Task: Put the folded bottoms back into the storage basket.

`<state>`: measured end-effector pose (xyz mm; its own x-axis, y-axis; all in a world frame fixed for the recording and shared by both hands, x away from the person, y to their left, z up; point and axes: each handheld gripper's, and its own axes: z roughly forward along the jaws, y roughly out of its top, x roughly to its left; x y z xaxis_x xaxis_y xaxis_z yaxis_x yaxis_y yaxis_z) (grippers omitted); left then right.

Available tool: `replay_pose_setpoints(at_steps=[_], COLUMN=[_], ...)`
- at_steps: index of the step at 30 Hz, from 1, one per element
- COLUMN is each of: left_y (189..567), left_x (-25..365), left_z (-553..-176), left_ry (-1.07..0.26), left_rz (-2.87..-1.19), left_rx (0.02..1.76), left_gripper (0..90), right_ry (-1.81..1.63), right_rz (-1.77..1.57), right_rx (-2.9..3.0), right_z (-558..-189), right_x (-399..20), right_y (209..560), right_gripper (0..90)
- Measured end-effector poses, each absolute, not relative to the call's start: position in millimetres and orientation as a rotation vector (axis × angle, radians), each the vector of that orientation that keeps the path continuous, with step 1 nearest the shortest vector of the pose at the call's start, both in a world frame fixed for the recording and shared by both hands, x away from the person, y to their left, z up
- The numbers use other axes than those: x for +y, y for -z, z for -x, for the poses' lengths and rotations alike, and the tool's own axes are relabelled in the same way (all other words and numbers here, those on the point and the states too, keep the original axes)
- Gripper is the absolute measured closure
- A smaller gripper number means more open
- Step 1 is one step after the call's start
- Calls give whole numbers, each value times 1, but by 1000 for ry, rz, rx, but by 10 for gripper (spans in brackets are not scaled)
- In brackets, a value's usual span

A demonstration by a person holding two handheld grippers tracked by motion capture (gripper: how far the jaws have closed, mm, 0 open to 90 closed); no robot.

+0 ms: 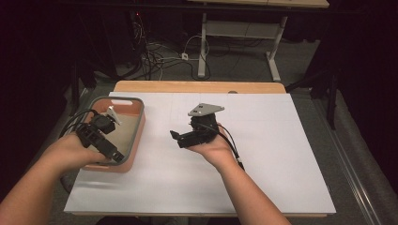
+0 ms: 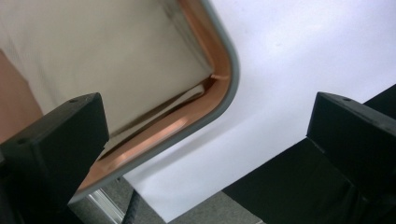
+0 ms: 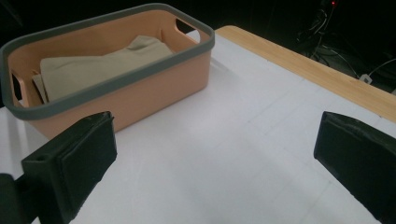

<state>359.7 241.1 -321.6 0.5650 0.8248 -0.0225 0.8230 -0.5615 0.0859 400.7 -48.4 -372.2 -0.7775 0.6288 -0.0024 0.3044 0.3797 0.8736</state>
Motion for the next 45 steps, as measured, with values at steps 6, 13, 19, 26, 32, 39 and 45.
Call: replay_pose_setpoints(at_steps=[6, 13, 19, 26, 32, 39, 45], left_y=[325, 329, 337, 343, 359, 382, 401], left_x=[223, 204, 192, 181, 171, 157, 148], left_z=[-359, -358, -354, -349, -347, -345, -336], left_ry=[-28, -46, -82, -136, -129, -91, -85], left_rz=[-2726, -2730, -2695, -2637, -2625, -2606, -2495], left_rx=[1377, 1314, 1239, 1172, 1122, 1074, 1015], left_gripper=[0, 0, 0, 0, 0, 0, 0], right_ry=[-1329, -1310, -1306, -1303, -1286, -1283, -1279], right_rz=[-841, -857, -878, -884, -877, -894, -915], right_rx=[2308, 2289, 2270, 2248, 2227, 2205, 2189], right_z=[-392, -380, -371, -360, -347, -334, -324], right_x=[-69, -91, -110, -131, -147, -169, -186], right_y=[380, 387, 393, 398, 400, 405, 421], right_gripper=[0, 0, 0, 0, 0, 0, 0])
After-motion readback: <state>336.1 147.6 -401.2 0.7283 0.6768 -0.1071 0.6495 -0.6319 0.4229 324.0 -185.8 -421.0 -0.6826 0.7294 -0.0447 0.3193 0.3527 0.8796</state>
